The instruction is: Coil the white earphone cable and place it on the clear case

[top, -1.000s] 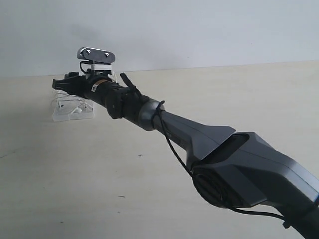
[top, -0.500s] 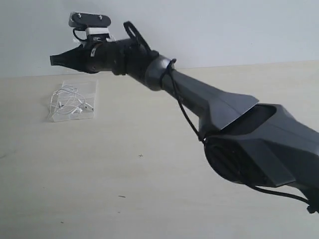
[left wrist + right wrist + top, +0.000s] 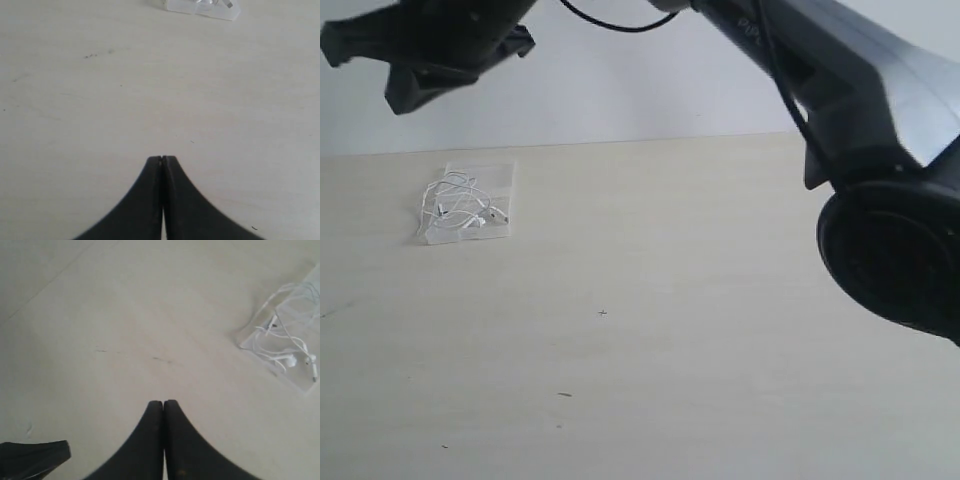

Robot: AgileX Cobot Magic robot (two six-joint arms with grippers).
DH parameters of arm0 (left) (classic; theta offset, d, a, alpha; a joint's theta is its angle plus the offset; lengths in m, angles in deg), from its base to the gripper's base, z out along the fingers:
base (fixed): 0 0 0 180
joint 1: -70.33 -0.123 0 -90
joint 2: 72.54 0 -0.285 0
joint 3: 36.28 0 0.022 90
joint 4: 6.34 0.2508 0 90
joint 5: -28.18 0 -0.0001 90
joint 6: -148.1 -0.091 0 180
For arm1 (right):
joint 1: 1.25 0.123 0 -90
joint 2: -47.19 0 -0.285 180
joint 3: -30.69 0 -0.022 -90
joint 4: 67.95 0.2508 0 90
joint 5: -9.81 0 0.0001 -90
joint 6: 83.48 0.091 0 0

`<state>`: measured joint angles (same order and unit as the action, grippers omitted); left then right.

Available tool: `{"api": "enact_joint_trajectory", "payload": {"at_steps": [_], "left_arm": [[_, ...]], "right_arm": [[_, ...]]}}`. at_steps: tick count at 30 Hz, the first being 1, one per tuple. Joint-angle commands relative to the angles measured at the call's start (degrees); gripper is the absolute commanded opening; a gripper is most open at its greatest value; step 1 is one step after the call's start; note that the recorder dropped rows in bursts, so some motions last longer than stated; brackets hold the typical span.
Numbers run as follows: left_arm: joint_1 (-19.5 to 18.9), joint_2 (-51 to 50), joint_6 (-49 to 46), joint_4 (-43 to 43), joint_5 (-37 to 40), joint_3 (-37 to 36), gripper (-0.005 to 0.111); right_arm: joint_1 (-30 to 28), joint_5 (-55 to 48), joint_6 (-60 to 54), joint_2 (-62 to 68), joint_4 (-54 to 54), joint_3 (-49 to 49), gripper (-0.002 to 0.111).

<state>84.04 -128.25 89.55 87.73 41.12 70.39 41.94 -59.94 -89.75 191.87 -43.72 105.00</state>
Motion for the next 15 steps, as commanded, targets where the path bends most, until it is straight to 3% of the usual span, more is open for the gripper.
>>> {"api": "enact_joint_trajectory", "payload": {"at_steps": [1,7,10,15], "left_arm": [[0.0,-0.1,0.2,-0.3,0.3,-0.3,0.000],[0.0,-0.1,0.2,-0.3,0.3,-0.3,0.000],[0.0,-0.1,0.2,-0.3,0.3,-0.3,0.000],[0.0,-0.1,0.2,-0.3,0.3,-0.3,0.000]], "right_arm": [[3.1,-0.2,0.5,-5.7,-2.5,-0.3,0.000],[9.0,-0.2,0.9,-16.2,-5.7,-6.4,0.000],[14.4,-0.2,1.9,-29.0,-16.1,-21.9,0.000],[17.5,-0.2,3.8,-48.8,-17.8,-44.9,0.000]]}}
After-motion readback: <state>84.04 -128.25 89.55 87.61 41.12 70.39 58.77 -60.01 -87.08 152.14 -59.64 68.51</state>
